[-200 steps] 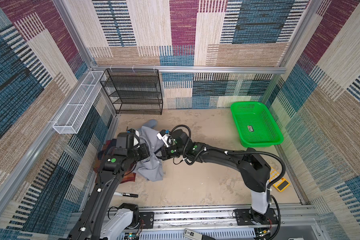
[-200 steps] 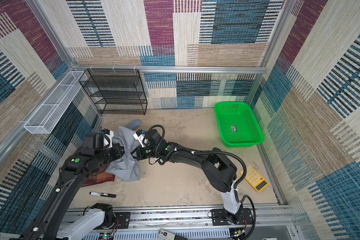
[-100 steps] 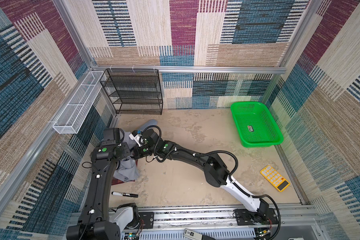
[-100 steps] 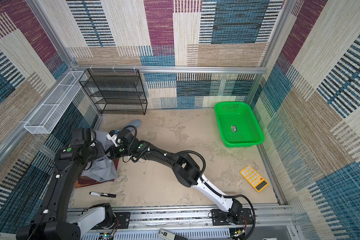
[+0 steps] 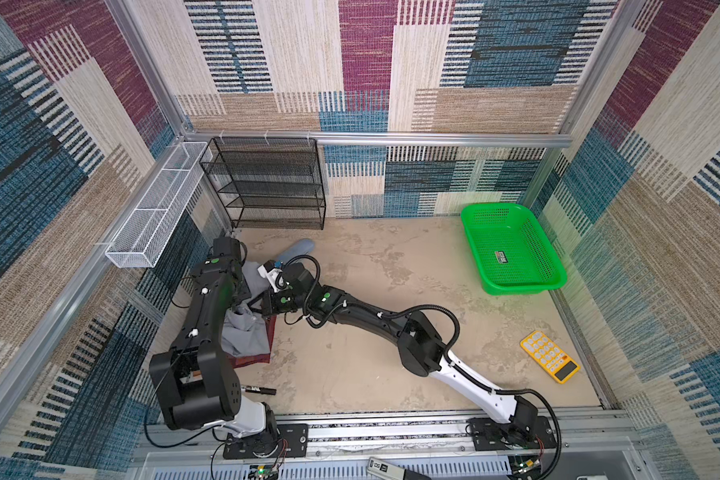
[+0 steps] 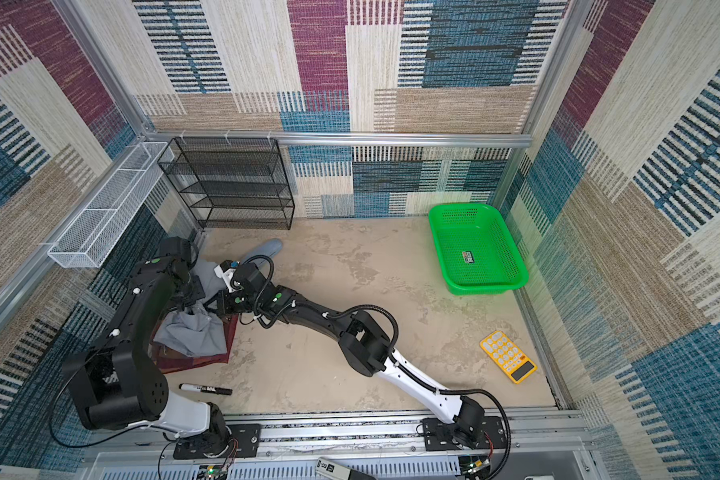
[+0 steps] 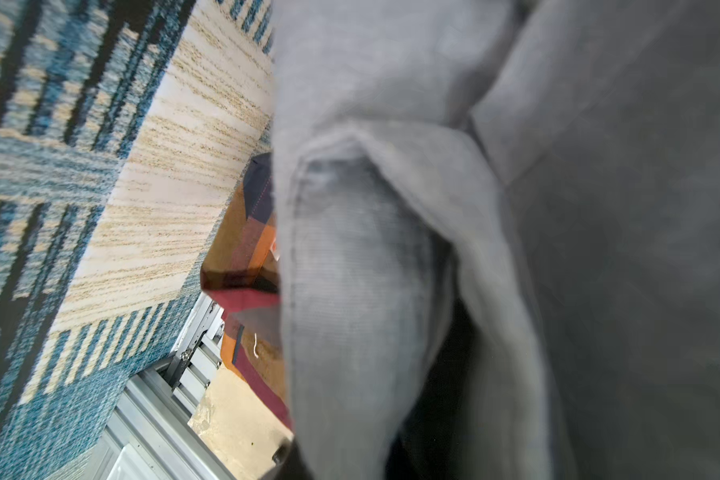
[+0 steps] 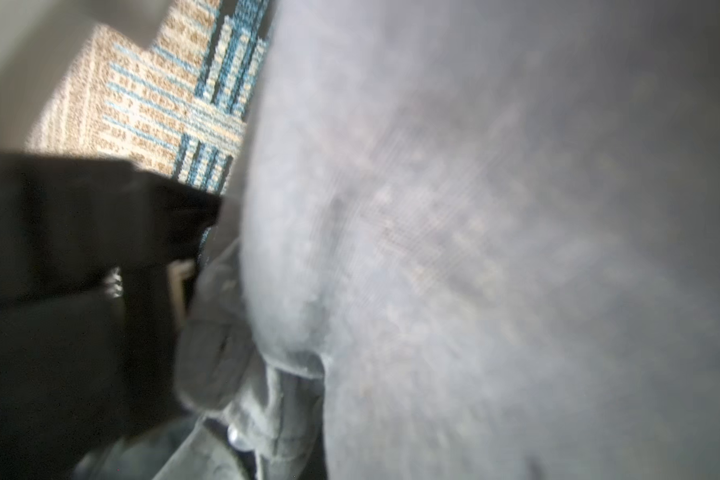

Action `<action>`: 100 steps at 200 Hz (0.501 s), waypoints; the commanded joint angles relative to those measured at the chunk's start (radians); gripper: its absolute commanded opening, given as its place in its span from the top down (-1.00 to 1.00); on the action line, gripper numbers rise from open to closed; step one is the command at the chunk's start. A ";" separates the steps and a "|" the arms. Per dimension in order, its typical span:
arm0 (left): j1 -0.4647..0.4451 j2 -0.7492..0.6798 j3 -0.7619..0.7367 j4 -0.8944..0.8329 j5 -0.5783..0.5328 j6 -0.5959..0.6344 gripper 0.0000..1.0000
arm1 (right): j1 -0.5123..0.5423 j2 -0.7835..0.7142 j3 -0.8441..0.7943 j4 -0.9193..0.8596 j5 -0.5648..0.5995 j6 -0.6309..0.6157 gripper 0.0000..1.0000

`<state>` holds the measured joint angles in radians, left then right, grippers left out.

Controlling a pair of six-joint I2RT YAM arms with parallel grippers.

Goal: Fold and stack the long sleeve shirts
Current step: 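Lower the grey shirt onto the folded plaid shirt with both grippers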

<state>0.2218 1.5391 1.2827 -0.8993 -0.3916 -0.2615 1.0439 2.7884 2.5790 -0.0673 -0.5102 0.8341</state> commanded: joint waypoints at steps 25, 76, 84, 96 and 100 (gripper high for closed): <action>0.094 0.112 0.075 -0.018 0.074 -0.002 1.00 | 0.001 0.030 0.015 0.093 0.012 0.030 1.00; 0.111 0.140 0.083 -0.026 0.111 -0.018 0.97 | -0.003 0.067 0.027 0.107 0.029 0.040 1.00; 0.113 0.137 0.087 -0.026 0.115 -0.023 0.86 | -0.003 0.073 0.033 0.106 0.032 0.043 0.99; 0.120 0.133 0.092 -0.026 0.133 -0.024 0.53 | -0.002 0.079 0.034 0.111 0.032 0.048 0.94; 0.123 0.128 0.089 -0.026 0.139 -0.030 0.41 | -0.003 0.079 0.034 0.107 0.033 0.048 0.93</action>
<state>0.3340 1.6779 1.3617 -0.9165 -0.2916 -0.2668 1.0401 2.8590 2.5992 -0.0154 -0.4870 0.8635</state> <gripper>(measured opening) 0.167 0.086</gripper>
